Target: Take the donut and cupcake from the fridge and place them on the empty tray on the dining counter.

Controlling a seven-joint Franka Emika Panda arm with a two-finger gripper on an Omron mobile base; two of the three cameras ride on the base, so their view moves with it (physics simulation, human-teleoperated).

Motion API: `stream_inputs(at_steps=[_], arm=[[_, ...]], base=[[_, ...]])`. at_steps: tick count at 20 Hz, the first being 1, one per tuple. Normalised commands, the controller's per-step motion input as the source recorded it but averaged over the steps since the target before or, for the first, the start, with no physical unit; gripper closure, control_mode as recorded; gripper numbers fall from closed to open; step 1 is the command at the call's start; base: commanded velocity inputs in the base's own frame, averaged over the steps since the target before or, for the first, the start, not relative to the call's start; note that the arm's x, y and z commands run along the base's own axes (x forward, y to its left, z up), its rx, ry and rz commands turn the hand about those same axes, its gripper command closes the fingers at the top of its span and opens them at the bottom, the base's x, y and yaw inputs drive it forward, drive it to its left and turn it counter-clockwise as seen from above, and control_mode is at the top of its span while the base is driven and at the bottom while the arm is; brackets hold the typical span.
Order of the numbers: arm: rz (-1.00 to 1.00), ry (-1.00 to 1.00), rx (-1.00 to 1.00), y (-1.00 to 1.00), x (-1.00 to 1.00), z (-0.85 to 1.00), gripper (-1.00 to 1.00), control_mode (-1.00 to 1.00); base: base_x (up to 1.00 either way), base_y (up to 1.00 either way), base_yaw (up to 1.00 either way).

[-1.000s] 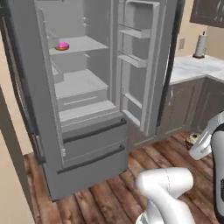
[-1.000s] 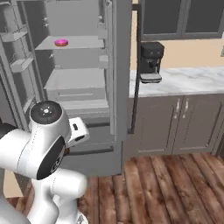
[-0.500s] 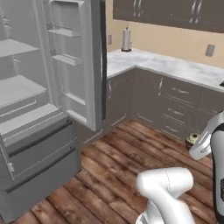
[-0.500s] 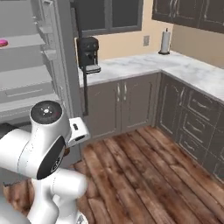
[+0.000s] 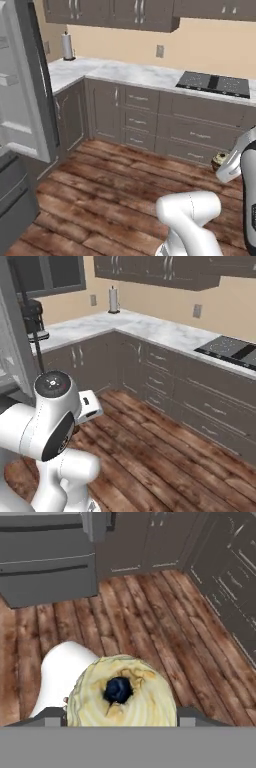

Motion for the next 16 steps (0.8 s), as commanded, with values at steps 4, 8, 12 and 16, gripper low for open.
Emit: stream_inputs(at_steps=[4,8,12,16], arm=[[0.00,0.00,0.00,0.00,0.00,0.00,1.00,1.00],[0.00,0.00,0.00,0.00,0.00,0.00,1.00,1.00],[0.00,0.00,0.00,0.00,0.00,0.00,1.00,1.00],[0.00,0.00,0.00,0.00,0.00,0.00,1.00,1.00]], base=[[-0.06,-0.08,-0.56],[0.00,-0.02,-0.57],[-0.06,-0.03,-0.58],[-0.12,-0.07,-0.56]])
